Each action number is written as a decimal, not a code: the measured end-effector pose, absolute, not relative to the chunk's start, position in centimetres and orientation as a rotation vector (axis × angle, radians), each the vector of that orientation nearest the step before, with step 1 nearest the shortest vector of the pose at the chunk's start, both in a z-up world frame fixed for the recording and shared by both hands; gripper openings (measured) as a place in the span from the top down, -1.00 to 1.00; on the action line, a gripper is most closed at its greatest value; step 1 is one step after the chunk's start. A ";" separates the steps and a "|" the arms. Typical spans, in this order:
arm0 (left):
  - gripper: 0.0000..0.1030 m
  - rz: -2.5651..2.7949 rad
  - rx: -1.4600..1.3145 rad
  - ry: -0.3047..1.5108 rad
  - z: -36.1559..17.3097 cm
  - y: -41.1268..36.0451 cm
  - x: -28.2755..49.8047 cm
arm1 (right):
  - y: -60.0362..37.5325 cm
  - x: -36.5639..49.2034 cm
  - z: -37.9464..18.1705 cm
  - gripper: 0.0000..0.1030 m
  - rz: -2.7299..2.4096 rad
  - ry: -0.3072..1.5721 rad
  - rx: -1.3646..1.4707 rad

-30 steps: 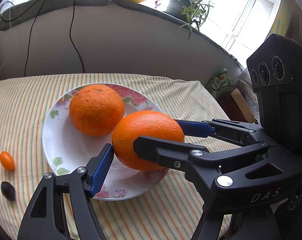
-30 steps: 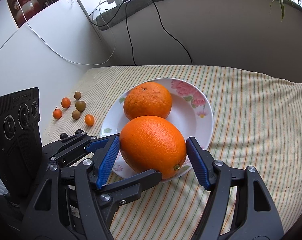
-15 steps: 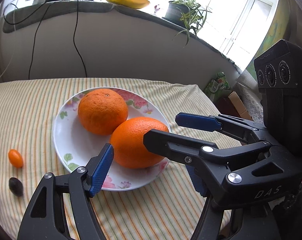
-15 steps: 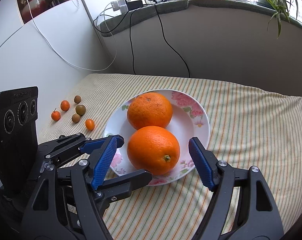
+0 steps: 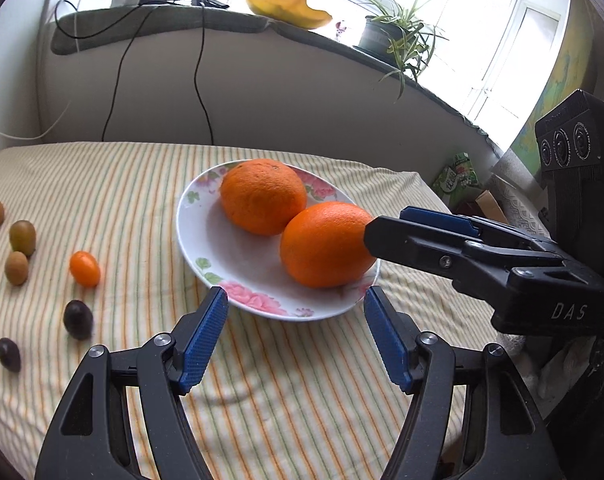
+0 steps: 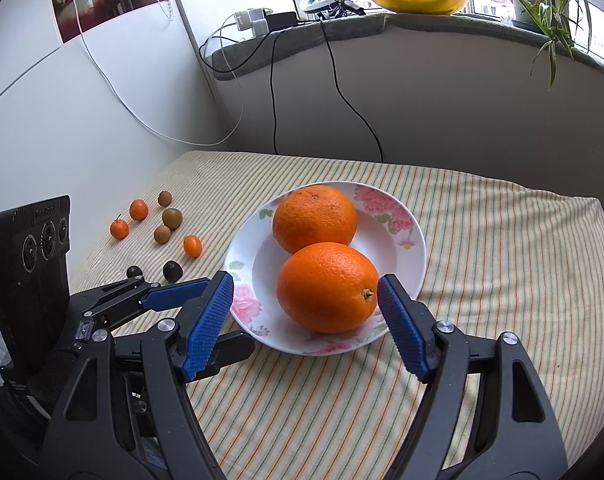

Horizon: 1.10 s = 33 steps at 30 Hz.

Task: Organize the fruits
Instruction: 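Open the right gripper and withdraw toward the dark plums, then close the right gripper around a dark plum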

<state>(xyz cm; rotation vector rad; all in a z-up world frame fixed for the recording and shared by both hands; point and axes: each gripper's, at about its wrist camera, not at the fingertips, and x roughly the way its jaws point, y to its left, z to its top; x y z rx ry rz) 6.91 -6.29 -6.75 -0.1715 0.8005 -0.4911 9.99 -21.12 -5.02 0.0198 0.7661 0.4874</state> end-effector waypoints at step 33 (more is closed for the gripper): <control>0.22 -0.126 -0.277 0.818 -10.0 9.4 3.2 | -6.8 8.2 -7.8 0.15 0.776 0.810 -0.154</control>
